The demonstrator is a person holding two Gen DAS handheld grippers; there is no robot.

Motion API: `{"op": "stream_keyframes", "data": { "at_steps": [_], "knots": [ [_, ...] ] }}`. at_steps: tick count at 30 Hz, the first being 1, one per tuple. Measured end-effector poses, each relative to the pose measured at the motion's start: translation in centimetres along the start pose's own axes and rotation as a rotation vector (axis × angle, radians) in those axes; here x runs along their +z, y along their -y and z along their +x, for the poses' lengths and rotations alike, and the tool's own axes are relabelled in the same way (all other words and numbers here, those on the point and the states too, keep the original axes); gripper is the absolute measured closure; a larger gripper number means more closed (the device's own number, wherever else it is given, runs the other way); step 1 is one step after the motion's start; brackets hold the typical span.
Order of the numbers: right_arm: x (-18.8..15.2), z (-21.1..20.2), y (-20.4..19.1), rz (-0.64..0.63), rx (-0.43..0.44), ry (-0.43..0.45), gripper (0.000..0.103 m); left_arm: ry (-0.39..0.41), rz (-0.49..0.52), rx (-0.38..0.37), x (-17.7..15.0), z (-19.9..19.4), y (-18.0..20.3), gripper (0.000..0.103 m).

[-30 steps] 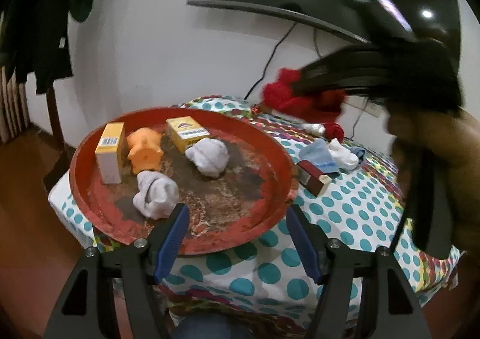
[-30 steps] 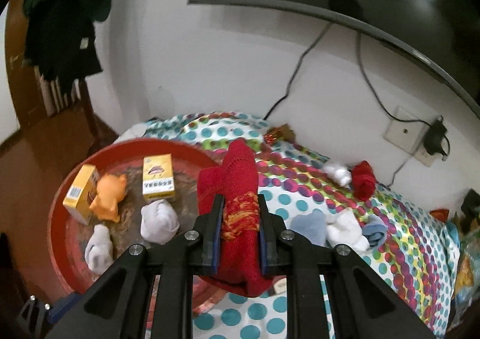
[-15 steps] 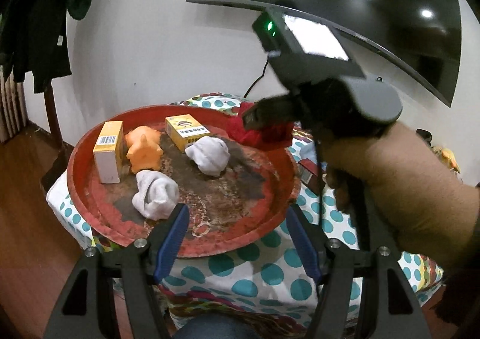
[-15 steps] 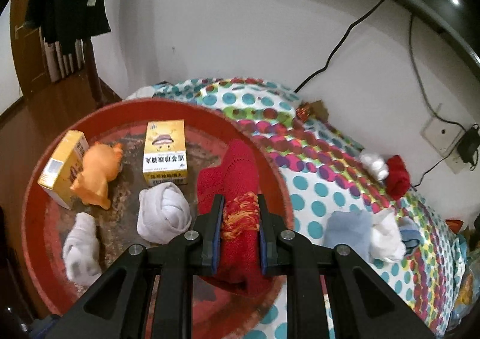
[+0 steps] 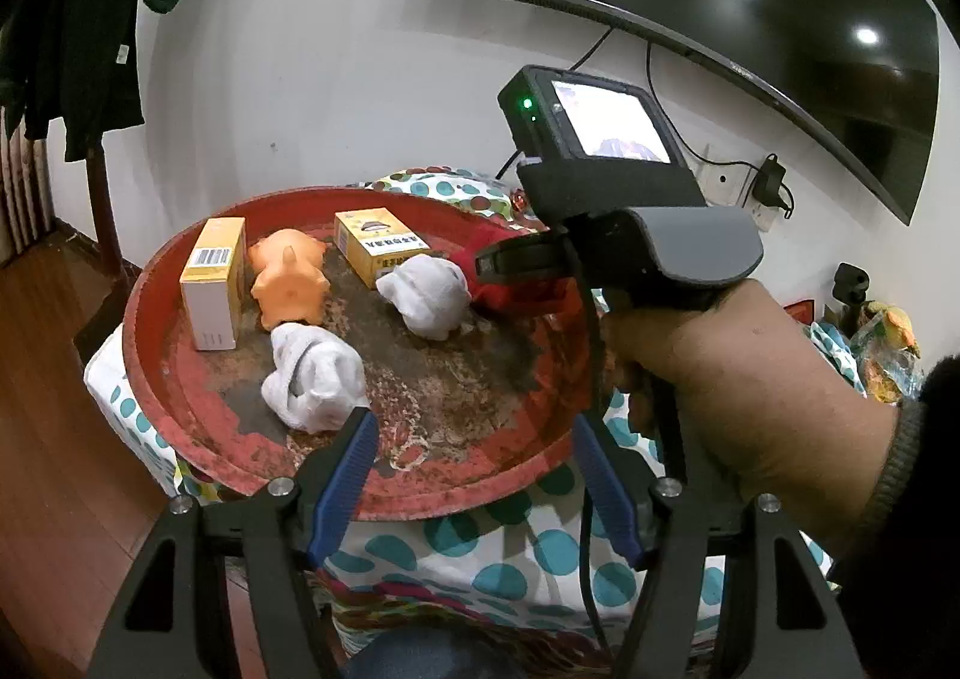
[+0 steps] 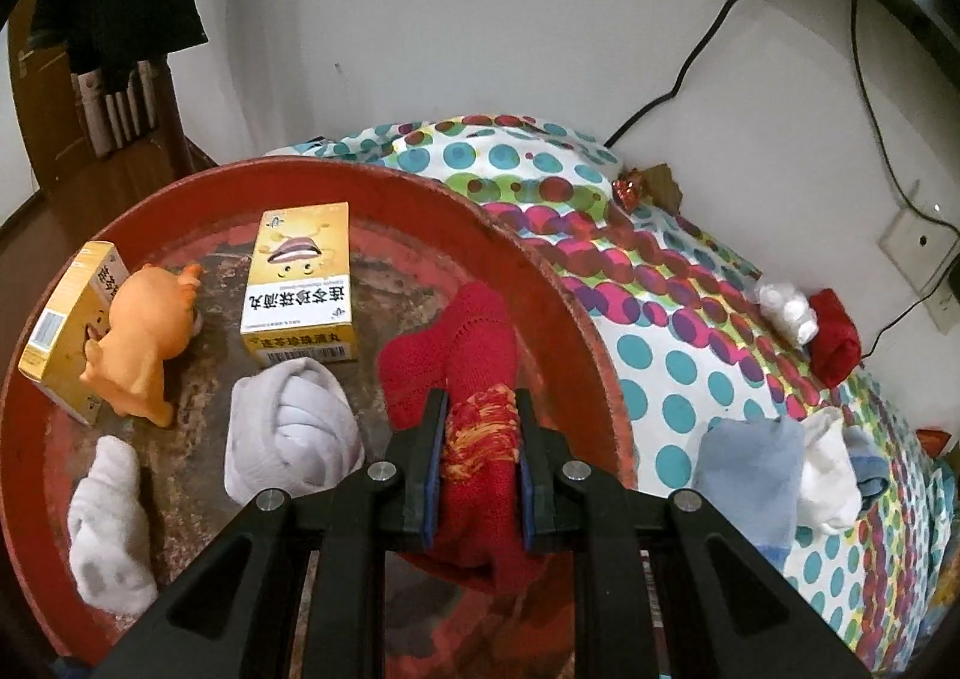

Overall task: Organize objects
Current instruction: 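Carry the red pouch with the right gripper and release it onto the tray, then move the left gripper to the dark red MARUBI box and grasp it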

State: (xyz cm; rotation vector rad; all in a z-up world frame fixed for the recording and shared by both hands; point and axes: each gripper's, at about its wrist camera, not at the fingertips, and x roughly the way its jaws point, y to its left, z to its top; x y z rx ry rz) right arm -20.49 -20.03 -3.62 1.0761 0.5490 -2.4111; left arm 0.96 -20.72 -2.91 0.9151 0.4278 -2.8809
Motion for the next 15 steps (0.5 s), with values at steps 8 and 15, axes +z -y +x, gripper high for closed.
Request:
{"op": "stream_keyframes", "data": {
  "at_steps": [8, 15],
  "knots": [
    [-0.4, -1.0, 0.6, 0.020, 0.043, 0.051, 0.065, 0.014, 0.015, -0.009, -0.1, -0.3, 0.5, 0.034],
    [-2.9, -8.8, 7.1, 0.144, 0.014, 0.279, 0.014, 0.032, 0.057, -0.069, -0.1, -0.6, 1.6, 0.034]
  ]
}}
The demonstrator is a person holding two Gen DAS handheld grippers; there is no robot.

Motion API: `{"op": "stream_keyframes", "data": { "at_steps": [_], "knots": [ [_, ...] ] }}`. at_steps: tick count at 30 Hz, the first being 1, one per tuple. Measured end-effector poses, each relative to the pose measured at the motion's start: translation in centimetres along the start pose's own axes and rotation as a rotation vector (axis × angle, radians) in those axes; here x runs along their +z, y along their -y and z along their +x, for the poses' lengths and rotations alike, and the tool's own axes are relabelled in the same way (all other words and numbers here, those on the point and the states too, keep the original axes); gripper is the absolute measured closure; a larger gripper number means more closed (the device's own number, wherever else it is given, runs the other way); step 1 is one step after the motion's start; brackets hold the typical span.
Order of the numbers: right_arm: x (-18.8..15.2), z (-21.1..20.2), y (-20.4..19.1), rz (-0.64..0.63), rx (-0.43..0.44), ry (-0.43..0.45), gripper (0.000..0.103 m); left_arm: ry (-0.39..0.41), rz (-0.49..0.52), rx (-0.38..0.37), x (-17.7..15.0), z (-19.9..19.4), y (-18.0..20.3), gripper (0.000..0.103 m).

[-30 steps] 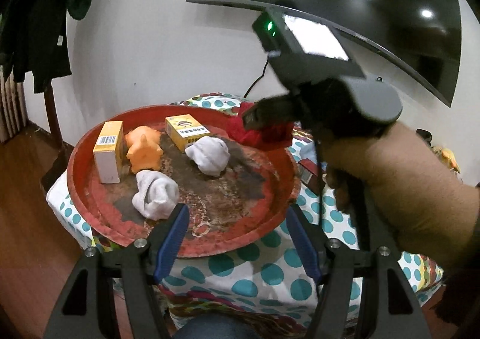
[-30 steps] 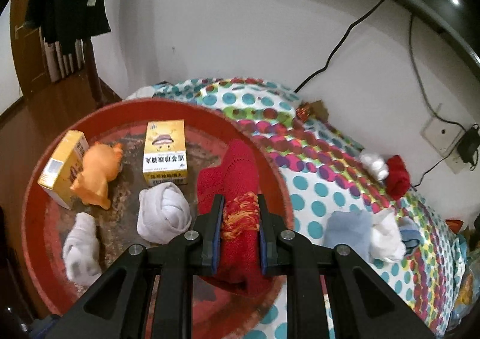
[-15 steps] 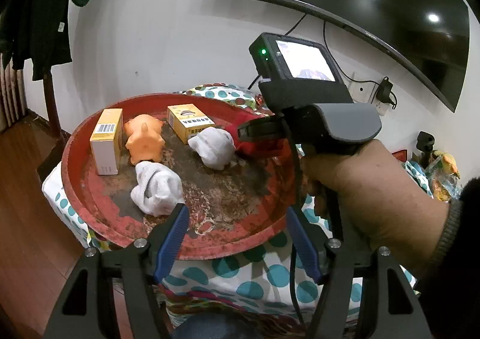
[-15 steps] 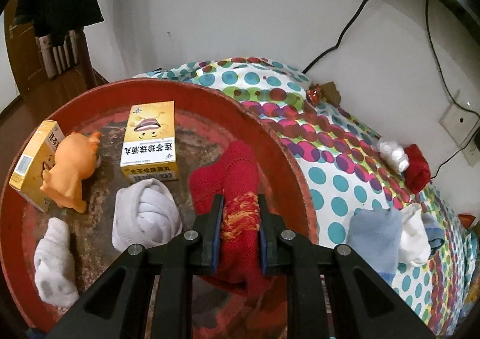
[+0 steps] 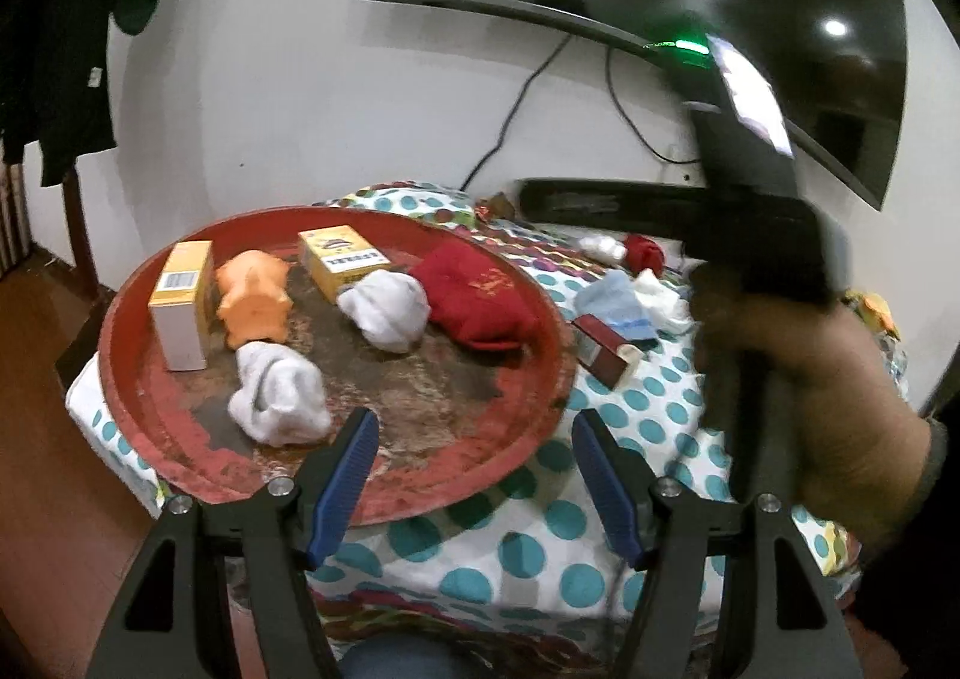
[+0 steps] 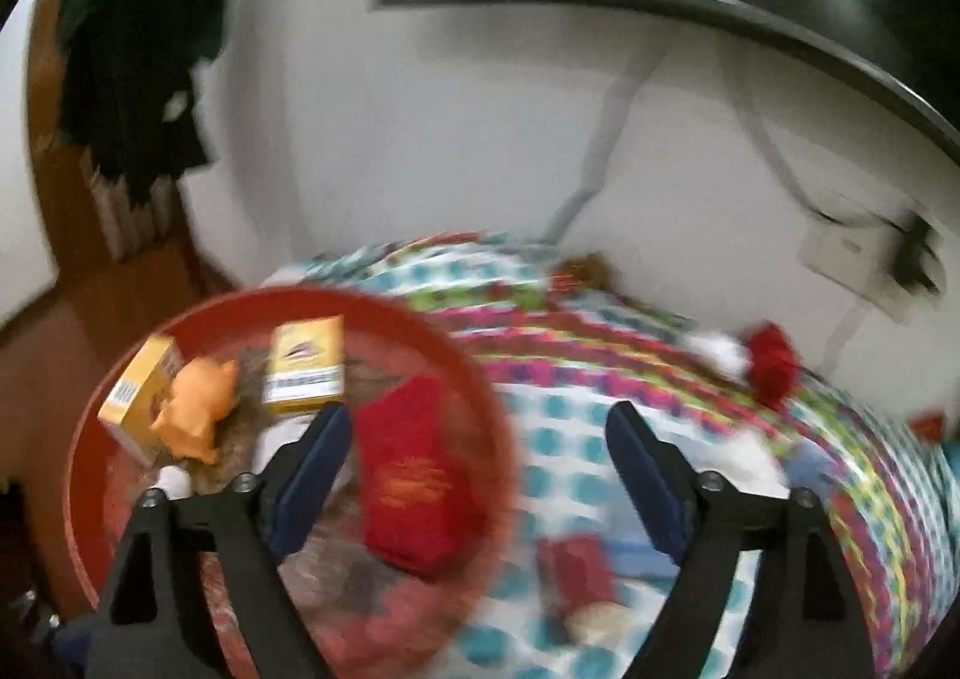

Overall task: Organize objects
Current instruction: 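Move the left gripper to the dark red MARUBI box and grasp it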

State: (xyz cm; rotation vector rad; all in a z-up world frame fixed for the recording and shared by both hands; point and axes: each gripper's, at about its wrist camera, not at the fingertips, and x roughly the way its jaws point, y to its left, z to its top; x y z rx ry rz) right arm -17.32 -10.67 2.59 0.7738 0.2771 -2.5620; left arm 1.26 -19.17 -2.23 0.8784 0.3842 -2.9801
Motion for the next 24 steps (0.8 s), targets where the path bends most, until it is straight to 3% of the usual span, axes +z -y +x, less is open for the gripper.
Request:
{"op": "stream_keyframes", "data": {
  "at_steps": [2, 5, 8, 11, 14, 19, 24],
  "knots": [
    [-1.2, -1.3, 3.9, 0.040, -0.076, 0.013, 0.010, 0.007, 0.014, -0.027, 0.0, -0.1, 0.5, 0.034],
    [-5.1, -1.2, 11.8, 0.126, -0.300, -0.077, 0.010, -0.017, 0.042, -0.082, -0.2, 0.1, 1.3, 0.034],
    [-9.5, -2.2, 19.2, 0.318, -0.417, -0.137, 0.010, -0.035, 0.081, -0.122, -0.5, 0.5, 2.9, 0.034],
    [-12.7, -4.1, 25.0, 0.535, -0.409, -0.123, 0.010, -0.027, 0.137, -0.145, -1.4, 0.8, 5.2, 0.034],
    [-14.1, -5.4, 27.9, 0.651, -0.399, -0.098, 0.010, -0.037, 0.173, -0.112, -2.1, 2.0, 7.4, 0.034],
    [-15.3, -5.7, 29.4, 0.736, -0.365, -0.101, 0.010, 0.001, 0.186, 0.012, -1.8, 4.3, 11.8, 0.034],
    [-16.1, -5.3, 30.4, 0.782, -0.281, -0.096, 0.010, -0.009, 0.204, 0.204, -0.6, 8.1, 17.0, 0.034]
  ]
}}
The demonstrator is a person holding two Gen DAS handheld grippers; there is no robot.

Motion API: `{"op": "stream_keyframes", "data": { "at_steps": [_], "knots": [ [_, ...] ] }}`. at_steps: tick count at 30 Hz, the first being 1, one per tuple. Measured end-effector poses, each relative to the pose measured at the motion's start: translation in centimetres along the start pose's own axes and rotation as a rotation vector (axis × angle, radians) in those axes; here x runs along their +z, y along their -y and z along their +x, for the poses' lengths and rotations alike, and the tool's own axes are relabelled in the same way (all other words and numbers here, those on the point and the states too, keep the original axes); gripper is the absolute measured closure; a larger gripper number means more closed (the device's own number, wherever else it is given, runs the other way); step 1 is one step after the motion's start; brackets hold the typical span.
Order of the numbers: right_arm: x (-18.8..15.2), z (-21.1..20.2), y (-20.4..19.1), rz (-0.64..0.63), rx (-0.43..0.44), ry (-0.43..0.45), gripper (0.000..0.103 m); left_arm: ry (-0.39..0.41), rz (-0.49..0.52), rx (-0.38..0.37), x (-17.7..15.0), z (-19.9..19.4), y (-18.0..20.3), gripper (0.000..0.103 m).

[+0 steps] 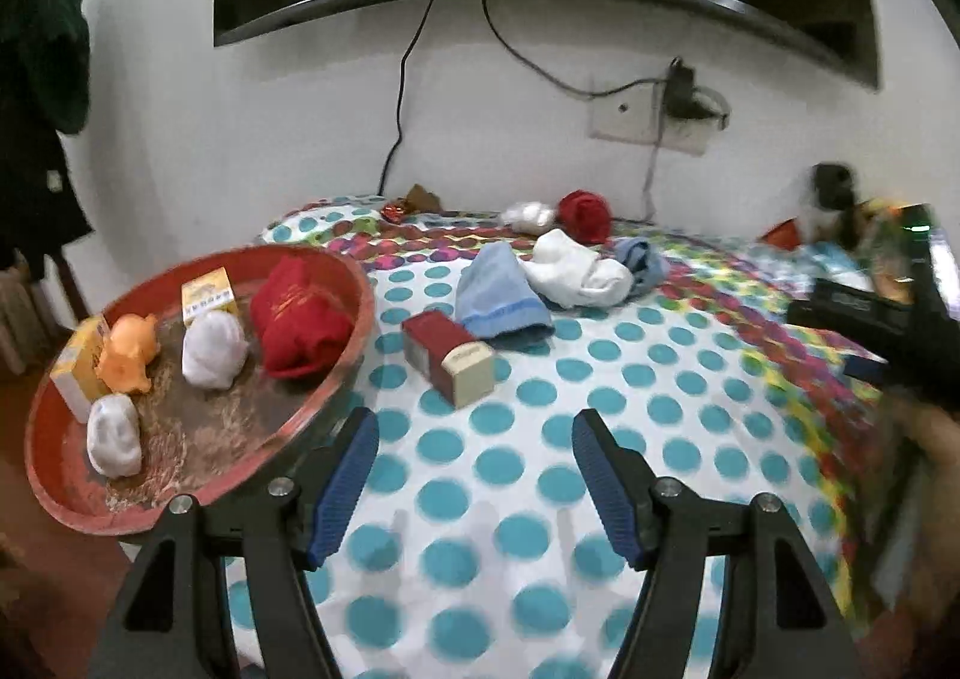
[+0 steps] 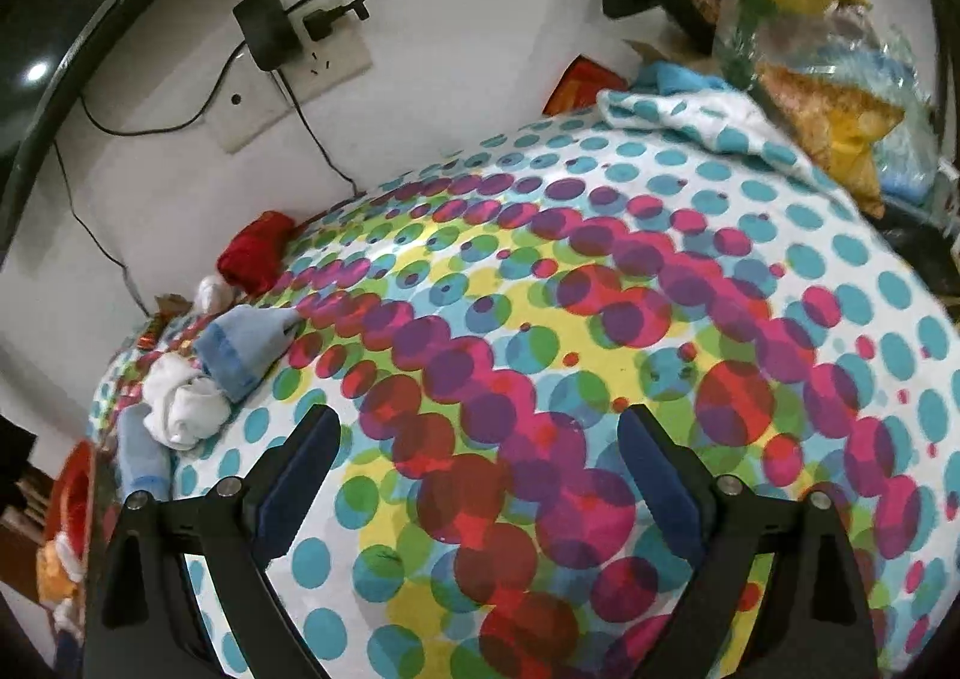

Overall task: Organize objects
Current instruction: 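Move the left gripper to the dark red MARUBI box and grasp it, then carry the MARUBI box with the left gripper and set it on the tray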

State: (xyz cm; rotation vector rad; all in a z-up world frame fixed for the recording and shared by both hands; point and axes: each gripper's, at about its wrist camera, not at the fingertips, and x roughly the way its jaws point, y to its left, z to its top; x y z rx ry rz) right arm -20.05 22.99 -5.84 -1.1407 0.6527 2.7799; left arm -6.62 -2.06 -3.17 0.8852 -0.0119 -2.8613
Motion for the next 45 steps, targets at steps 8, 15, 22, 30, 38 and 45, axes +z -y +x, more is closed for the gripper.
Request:
{"op": "stream_keyframes", "data": {
  "at_steps": [8, 15, 22, 30, 38, 45],
  "knots": [
    [-0.1, -0.5, 1.5, 0.072, 0.109, 0.013, 0.008, -0.175, -0.053, 0.207, 3.5, 7.7, 2.8, 0.034],
    [-0.1, -0.4, 1.5, 0.074, 0.131, 0.012, 0.008, -0.304, -0.187, 0.252, 4.2, 12.2, -0.1, 0.034],
    [-0.1, -0.3, 1.5, 0.073, 0.130, 0.011, 0.007, -0.325, -0.200, 0.206, 4.6, 12.9, -0.7, 0.073],
    [-0.1, -0.3, 1.4, 0.068, 0.124, 0.009, 0.006, -0.198, -0.038, 0.119, 5.0, 8.5, 2.9, 0.073],
    [-0.1, -0.3, 1.4, 0.070, 0.126, 0.009, 0.006, 0.014, 0.032, 0.066, 10.0, 2.7, 3.1, 0.074],
    [-0.1, -0.3, 1.4, 0.069, 0.125, 0.009, 0.006, 0.133, -0.023, 0.084, 15.0, -0.7, -1.4, 0.074]
  ]
}}
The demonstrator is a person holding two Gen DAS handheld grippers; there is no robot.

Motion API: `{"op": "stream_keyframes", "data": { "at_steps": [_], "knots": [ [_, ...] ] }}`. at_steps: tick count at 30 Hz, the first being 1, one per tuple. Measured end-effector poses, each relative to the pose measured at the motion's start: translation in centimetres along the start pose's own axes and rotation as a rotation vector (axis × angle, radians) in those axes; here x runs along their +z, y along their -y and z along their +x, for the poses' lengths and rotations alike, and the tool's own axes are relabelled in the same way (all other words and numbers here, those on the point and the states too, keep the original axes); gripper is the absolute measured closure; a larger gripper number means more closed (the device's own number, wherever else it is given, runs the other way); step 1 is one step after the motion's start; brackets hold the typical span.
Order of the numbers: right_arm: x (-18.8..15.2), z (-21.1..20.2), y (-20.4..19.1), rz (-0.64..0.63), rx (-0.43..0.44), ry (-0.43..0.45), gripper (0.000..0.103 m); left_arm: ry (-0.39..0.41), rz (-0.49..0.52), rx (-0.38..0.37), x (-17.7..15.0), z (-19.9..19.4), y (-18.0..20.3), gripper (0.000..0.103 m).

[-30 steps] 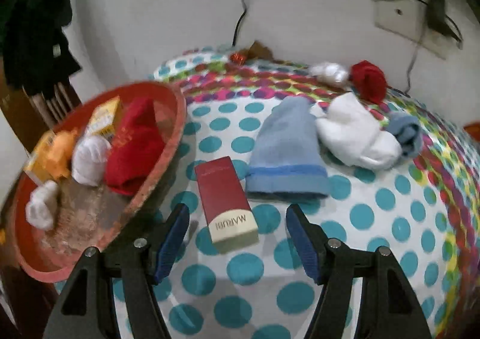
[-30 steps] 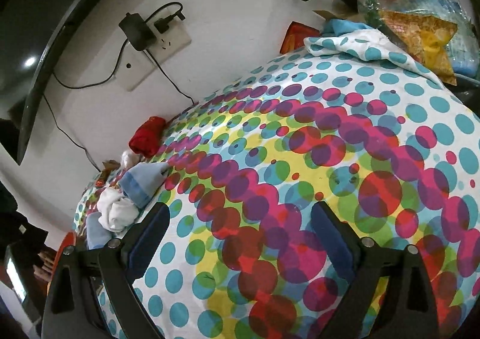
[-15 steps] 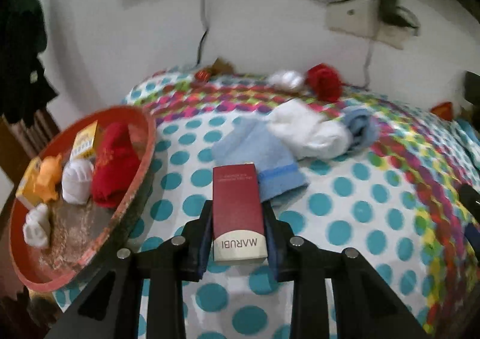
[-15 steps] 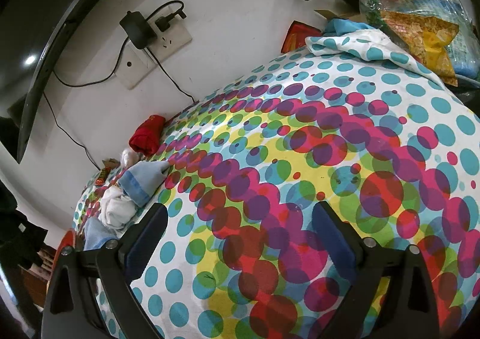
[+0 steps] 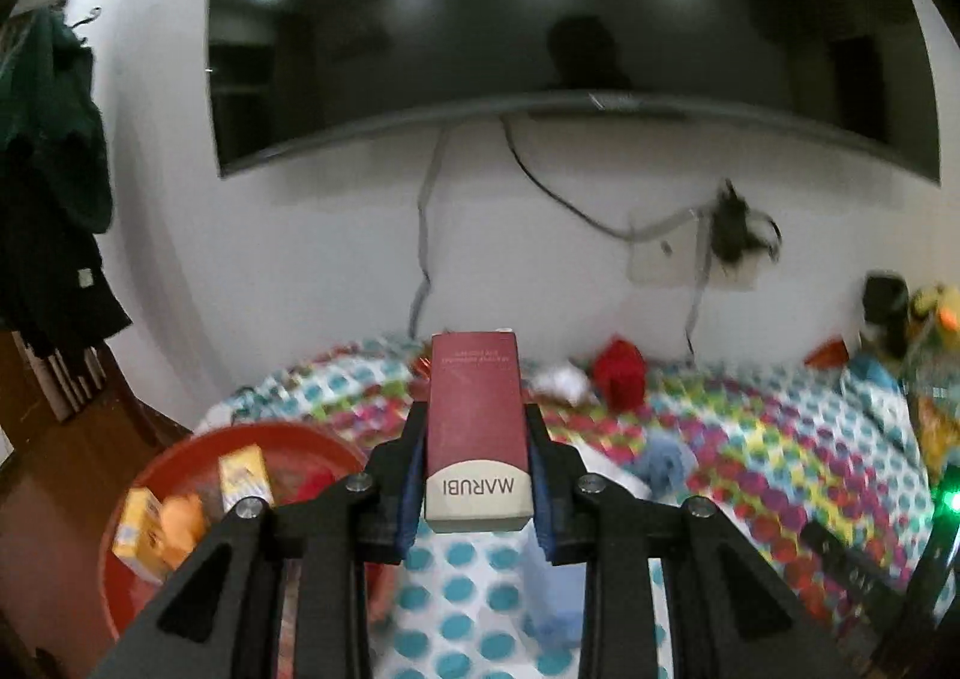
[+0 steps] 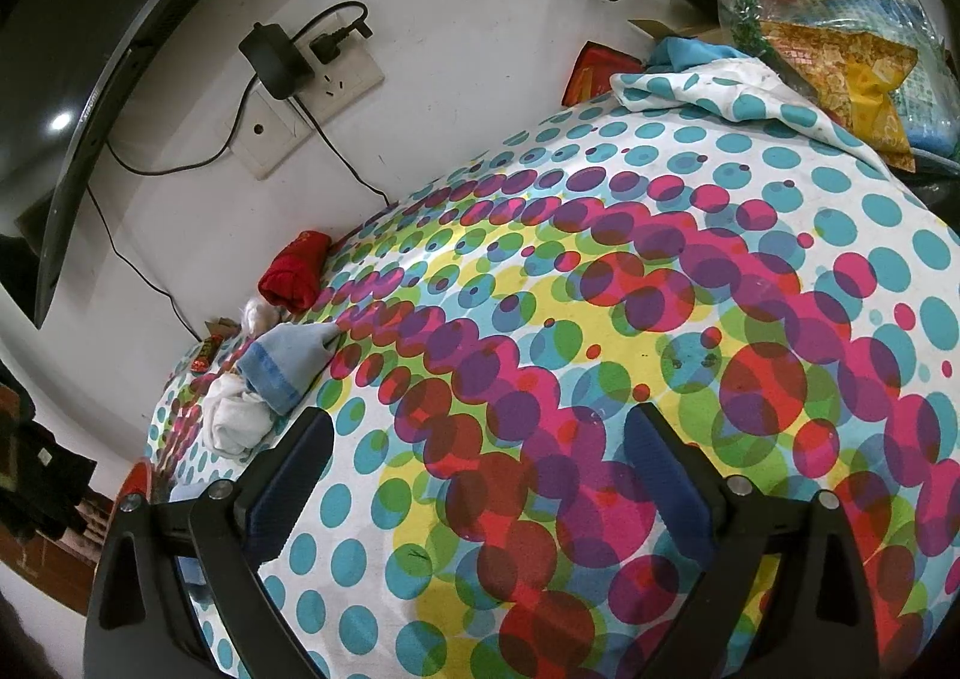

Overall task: Organize objects
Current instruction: 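Carry the MARUBI box with the left gripper and set it on the tray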

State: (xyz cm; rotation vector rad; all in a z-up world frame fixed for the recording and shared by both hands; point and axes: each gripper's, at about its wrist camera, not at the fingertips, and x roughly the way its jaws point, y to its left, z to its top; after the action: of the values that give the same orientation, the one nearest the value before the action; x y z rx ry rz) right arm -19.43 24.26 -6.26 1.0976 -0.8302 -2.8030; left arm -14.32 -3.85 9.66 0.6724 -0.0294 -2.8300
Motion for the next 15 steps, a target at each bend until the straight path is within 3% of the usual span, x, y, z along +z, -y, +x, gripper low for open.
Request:
{"op": "stream_keyframes", "data": {
  "at_steps": [6, 15],
  "knots": [
    [0.0, 0.0, -0.1, 0.003, 0.003, 0.001, 0.006, 0.037, -0.038, 0.075, 2.2, 0.2, -4.9, 0.074],
    [0.0, 0.0, -0.1, 0.004, 0.004, 0.001, 0.006, 0.000, -0.068, 0.215, 1.9, 2.7, -12.1, 0.074]
  ]
}}
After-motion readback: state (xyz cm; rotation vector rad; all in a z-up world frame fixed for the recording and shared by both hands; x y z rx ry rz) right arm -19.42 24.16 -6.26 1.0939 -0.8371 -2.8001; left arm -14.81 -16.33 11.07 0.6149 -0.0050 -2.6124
